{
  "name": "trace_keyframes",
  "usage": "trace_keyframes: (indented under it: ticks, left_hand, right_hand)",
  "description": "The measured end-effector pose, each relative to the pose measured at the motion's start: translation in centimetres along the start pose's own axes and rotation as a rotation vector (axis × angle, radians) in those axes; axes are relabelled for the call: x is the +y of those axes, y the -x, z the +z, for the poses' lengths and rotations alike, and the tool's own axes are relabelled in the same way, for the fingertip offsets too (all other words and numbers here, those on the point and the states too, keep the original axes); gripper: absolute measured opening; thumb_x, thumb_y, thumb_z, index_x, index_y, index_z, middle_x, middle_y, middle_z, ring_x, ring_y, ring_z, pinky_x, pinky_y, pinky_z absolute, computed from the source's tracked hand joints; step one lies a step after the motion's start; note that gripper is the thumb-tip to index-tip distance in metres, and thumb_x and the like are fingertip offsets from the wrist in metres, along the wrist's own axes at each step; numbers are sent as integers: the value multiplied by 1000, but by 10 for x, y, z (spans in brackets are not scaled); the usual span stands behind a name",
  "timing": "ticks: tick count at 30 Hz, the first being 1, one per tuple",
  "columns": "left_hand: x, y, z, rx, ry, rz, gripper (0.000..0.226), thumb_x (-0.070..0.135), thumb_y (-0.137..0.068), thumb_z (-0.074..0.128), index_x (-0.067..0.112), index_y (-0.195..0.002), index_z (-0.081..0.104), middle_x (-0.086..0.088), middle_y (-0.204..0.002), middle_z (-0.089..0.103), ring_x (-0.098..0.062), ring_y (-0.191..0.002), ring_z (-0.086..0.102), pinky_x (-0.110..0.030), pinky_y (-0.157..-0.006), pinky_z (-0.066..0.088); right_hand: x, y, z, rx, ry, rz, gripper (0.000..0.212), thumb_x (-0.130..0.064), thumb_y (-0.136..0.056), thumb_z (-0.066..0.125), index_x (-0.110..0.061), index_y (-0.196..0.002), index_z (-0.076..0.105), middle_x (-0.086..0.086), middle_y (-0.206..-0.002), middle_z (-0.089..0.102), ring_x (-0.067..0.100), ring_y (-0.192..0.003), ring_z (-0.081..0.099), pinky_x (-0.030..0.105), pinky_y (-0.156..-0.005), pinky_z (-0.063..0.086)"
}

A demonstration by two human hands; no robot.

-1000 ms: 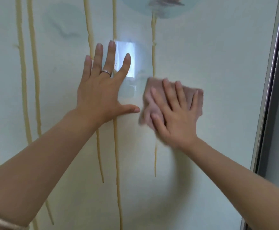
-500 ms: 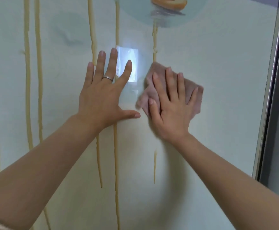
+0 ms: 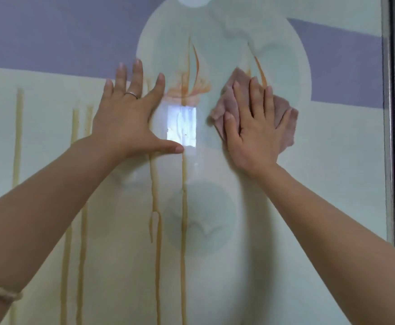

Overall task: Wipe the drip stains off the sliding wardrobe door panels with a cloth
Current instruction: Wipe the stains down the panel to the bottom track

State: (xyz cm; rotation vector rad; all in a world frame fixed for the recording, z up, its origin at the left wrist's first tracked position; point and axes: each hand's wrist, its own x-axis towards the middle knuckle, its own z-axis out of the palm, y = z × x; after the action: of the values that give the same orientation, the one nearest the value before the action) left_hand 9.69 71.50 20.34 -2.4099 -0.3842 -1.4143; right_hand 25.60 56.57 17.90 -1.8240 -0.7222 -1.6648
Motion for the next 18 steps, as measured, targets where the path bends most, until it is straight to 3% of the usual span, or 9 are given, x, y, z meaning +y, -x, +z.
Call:
trace_keyframes:
  ticks: [3, 5, 10, 12, 14, 16, 18]
  left_hand:
    - [-4, -4, 2, -8, 11, 22, 125, 85, -47, 43, 31, -149, -6, -12, -155, -18, -33, -142, -16, -43, -114, -5]
    - [-7, -5, 5, 9, 11, 30, 123, 83, -53, 51, 31, -149, -6, -12, -155, -19, -33, -142, -16, -44, -114, -5]
    - [-9, -2, 8, 18, 5, 46, 119, 83, -58, 47, 33, -146, -15, -9, -153, -26, -30, -141, -21, -41, -113, -10]
    - [-8, -1, 9, 12, 17, 48, 118, 82, -60, 49, 32, -147, -15, -10, -153, -26, -30, -141, -22, -41, -113, -11]
    - [-7, -1, 9, 21, 26, 55, 118, 82, -61, 48, 31, -147, -15, -10, -153, -26, -31, -140, -23, -41, -113, -11]
    - [-9, -3, 10, 36, 30, 66, 118, 83, -62, 47, 31, -147, -16, -10, -152, -27, -31, -140, -25, -41, -113, -12]
    - [-10, -2, 11, 37, 20, 66, 117, 83, -63, 45, 31, -146, -19, -10, -152, -29, -31, -139, -26, -42, -112, -13]
  right_hand:
    - [-8, 43, 1, -45, -15, -160, 60, -46, -94, 23, -26, -150, 31, 3, -159, 22, 26, -147, 12, 49, -112, -6]
    - [-4, 27, -9, -119, -4, -220, 63, -50, -92, 20, -30, -151, 29, 0, -160, 19, 23, -148, 9, 49, -112, -4]
    - [-23, -39, -9, -99, 30, 99, 56, -49, -99, 17, -39, -153, 7, -8, -163, -2, 15, -149, -7, 55, -114, -8]
    - [-38, -13, -3, -36, 30, 21, 60, -49, -95, 14, -34, -153, 15, -5, -162, 6, 20, -149, 0, 54, -113, -8]
    - [-36, 7, 5, -87, 59, -112, 66, -52, -91, 15, -29, -152, 22, -3, -161, 11, 18, -148, 7, 43, -114, -13]
    - [-29, 1, 1, -152, 63, -84, 81, -63, -83, 12, -24, -153, 23, -1, -161, 15, 6, -144, 10, 14, -108, -17]
    - [-27, -18, -18, -160, -51, -29, 70, -59, -93, 28, -17, -148, 38, 7, -152, 38, -4, -131, 30, -4, -96, 2]
